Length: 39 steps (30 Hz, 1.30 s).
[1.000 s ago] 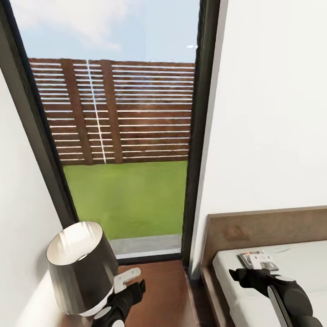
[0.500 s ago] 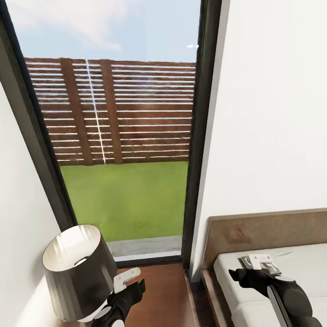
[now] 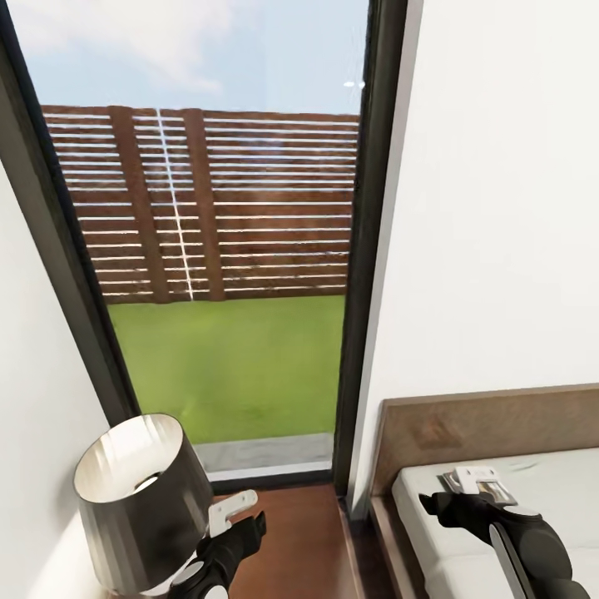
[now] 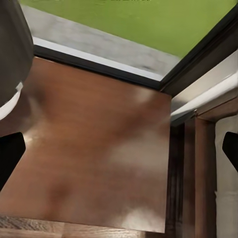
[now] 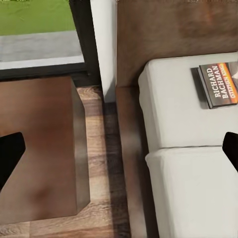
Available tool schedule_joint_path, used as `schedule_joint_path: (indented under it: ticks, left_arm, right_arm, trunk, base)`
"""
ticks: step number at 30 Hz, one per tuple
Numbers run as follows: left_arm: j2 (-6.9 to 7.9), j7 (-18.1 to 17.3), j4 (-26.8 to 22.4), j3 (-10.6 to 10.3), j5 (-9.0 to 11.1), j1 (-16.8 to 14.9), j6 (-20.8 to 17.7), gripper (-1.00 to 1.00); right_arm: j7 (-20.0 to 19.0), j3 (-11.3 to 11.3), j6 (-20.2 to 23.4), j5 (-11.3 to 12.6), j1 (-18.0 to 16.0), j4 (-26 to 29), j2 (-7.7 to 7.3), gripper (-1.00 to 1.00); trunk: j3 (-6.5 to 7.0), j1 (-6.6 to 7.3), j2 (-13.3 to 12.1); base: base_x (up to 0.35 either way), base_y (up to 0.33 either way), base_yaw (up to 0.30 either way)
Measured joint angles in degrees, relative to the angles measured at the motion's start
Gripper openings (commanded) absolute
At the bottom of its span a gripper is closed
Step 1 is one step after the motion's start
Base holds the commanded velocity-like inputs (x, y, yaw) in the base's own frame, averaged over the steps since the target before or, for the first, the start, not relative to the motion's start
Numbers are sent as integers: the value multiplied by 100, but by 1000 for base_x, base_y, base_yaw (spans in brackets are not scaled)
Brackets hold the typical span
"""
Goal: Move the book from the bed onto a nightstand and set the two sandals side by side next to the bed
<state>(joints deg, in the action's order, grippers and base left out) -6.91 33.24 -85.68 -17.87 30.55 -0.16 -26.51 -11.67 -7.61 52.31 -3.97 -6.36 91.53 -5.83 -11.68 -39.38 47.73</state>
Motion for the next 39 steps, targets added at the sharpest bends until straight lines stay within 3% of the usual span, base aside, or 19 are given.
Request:
schedule_joint_path:
  ticks: [39]
  left_arm:
    - [-3, -8, 15, -3, 3, 0, -8, 100]
  right_arm:
    - [-6, -6, 8, 0, -5, 3, -34, 100]
  trunk:
    - [0, -1, 0]
  base:
    - [12, 0, -15]
